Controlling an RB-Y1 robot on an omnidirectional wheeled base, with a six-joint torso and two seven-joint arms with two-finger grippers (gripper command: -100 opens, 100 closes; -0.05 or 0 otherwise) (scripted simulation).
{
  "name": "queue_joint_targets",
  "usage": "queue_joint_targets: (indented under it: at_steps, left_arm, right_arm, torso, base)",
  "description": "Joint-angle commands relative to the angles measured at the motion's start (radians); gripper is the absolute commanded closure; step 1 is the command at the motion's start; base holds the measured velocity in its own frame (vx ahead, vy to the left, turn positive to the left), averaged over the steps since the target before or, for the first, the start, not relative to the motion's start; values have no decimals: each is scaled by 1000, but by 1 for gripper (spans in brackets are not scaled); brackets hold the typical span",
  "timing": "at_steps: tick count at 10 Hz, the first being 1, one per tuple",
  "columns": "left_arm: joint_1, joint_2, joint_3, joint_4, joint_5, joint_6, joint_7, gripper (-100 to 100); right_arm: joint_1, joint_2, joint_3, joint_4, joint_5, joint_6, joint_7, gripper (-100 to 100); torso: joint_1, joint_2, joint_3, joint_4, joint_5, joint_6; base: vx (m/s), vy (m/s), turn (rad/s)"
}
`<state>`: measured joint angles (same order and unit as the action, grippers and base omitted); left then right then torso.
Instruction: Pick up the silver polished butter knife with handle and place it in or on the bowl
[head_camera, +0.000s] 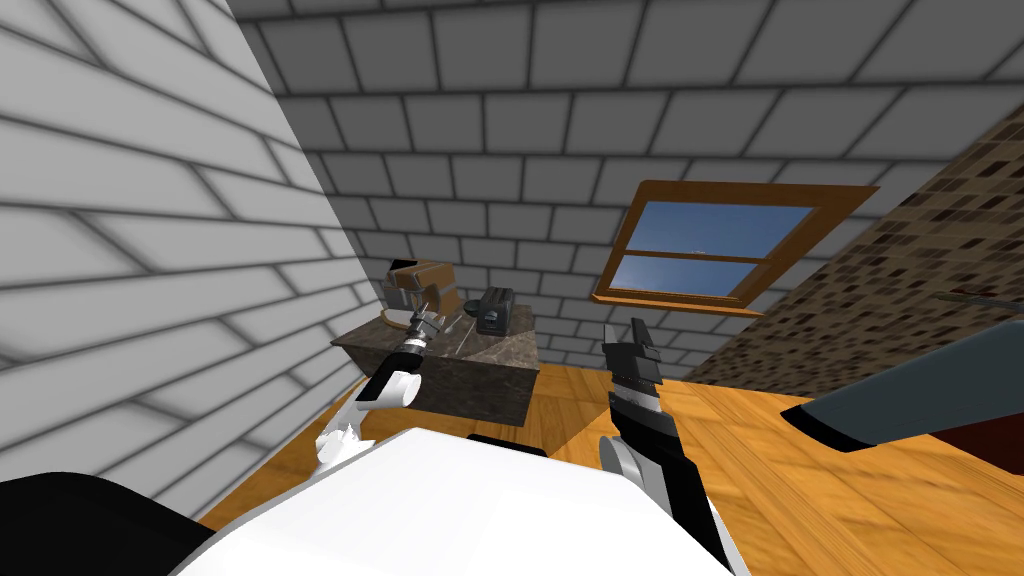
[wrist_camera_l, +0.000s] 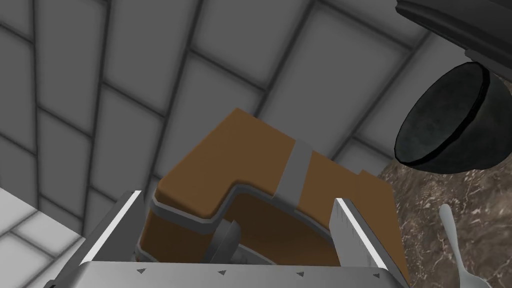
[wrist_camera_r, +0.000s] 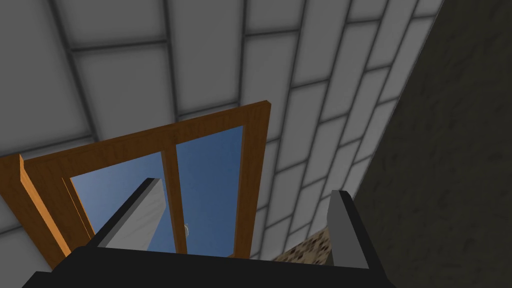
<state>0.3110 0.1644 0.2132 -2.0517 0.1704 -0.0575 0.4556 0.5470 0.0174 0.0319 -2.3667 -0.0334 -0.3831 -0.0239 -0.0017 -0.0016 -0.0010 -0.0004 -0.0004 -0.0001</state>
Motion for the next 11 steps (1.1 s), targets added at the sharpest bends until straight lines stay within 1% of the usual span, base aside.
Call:
queue_joint_targets:
  at_steps: [1, 2, 3, 4, 5, 6, 7, 8, 9, 10, 11]
  left_arm:
    - [-15, 3, 17, 18, 26, 50, 35, -100]
    - [-15, 3, 17, 18, 26, 60, 35, -100]
    - [-33, 5, 31, 40, 48, 98, 64, -100]
    - [-33, 5, 31, 40, 48, 110, 64, -100]
    - [-51, 7, 45, 63, 70, 155, 93, -100]
    - [-51, 7, 45, 63, 70, 160, 93, -100]
    - [-69, 9, 60, 86, 92, 196, 122, -100]
    - [-69, 9, 60, 86, 92, 211, 122, -100]
    - [-87, 11, 74, 110, 114, 243, 151, -100]
    - [-87, 11, 74, 110, 114, 262, 151, -100]
    - [-106, 13, 88, 134, 136, 298, 180, -100]
  right_arm:
    - [0, 0, 0, 0, 0, 0, 0, 0]
    - [0, 0, 0, 0, 0, 0, 0, 0]
    - [0, 0, 0, 0, 0, 0, 0, 0]
    - [0, 0, 0, 0, 0, 0, 0, 0]
    - [0, 0, 0, 0, 0, 0, 0, 0]
    - [0, 0, 0, 0, 0, 0, 0, 0]
    - [0, 0, 0, 0, 0, 0, 0, 0]
    - [0, 0, 0, 0, 0, 0, 0, 0]
    - [0, 0, 0, 0, 0, 0, 0, 0]
    - [0, 0, 0, 0, 0, 0, 0, 0]
    - [0, 0, 0, 0, 0, 0, 0, 0]
  torso:
    - [0, 0, 0, 0, 0, 0]
    - [0, 0, 0, 0, 0, 0]
    - [0, 0, 0, 0, 0, 0]
    - [0, 0, 0, 0, 0, 0]
    - [0, 1, 0, 0, 0, 0]
    - [0, 0, 0, 0, 0, 0]
    - [0, 0, 0, 0, 0, 0]
    - [0, 0, 0, 0, 0, 0]
    - [0, 0, 0, 0, 0, 0]
    - [0, 0, 0, 0, 0, 0]
    - [0, 0, 0, 0, 0, 0]
  base:
    - [23, -28, 0]
    - [18, -25, 0]
    - [17, -29, 0]
    - [15, -28, -3]
    - [23, -34, 0]
    - [18, -28, 1]
    - [19, -34, -3]
    - [19, -28, 1]
    - [20, -29, -1]
    - [16, -25, -1]
    - [22, -32, -2]
